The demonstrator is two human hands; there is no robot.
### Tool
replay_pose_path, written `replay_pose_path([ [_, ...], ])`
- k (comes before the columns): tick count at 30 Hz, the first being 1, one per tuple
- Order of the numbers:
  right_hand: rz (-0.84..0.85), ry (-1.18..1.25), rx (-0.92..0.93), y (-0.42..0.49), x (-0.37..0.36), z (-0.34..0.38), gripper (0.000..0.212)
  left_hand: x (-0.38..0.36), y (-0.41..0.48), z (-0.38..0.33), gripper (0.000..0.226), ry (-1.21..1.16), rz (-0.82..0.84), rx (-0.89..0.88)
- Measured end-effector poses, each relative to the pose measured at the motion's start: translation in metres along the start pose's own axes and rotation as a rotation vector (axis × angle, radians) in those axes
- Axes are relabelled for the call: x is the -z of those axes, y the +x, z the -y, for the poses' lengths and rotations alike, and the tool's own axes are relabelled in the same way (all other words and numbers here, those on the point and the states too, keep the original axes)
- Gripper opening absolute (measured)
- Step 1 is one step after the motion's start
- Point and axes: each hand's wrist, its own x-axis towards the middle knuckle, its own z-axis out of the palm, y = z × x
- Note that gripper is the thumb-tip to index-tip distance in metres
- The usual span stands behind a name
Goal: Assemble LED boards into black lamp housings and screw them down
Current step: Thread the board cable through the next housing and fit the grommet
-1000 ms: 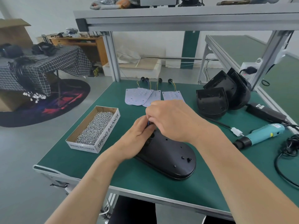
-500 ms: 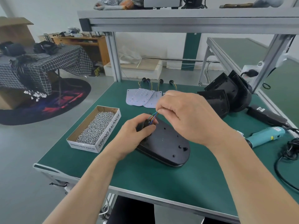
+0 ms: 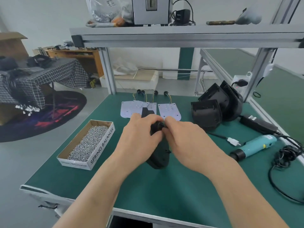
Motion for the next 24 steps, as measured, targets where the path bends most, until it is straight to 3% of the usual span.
replay_pose_path([
  [2, -0.122, 0.137, -0.016, 0.0, -0.003, -0.006, 0.025, 0.006, 0.001, -0.004, 0.05, -0.03, 0.01, -0.039],
  [5, -0.231, 0.425, -0.107, 0.001, -0.004, -0.025, 0.026, 0.016, 0.003, 0.0, 0.066, -0.439, 0.141, -0.05],
  [7, -0.214, 0.567, -0.153, -0.002, -0.005, -0.037, 0.023, 0.017, 0.005, 0.01, 0.07, -0.669, 0.225, -0.007],
  [11, -0.104, 0.754, -0.166, -0.009, -0.013, -0.049, 0.018, 0.008, 0.014, 0.037, 0.099, -0.986, 0.258, 0.071],
  [14, -0.059, 0.859, -0.164, -0.011, -0.018, -0.047, 0.015, 0.001, 0.021, 0.042, 0.08, -0.957, 0.374, 0.032],
  [19, -0.01, 1.09, -0.163, -0.013, -0.016, -0.044, 0.021, -0.013, 0.027, 0.053, 0.074, -1.011, 0.574, -0.069],
  [22, -0.014, 1.126, -0.162, -0.013, -0.013, -0.041, 0.019, -0.028, 0.025, 0.058, 0.058, -1.143, 0.568, -0.112],
  [24, -0.055, 1.044, -0.19, -0.011, -0.012, -0.041, 0.014, -0.032, 0.024, 0.054, 0.044, -1.269, 0.522, -0.026],
])
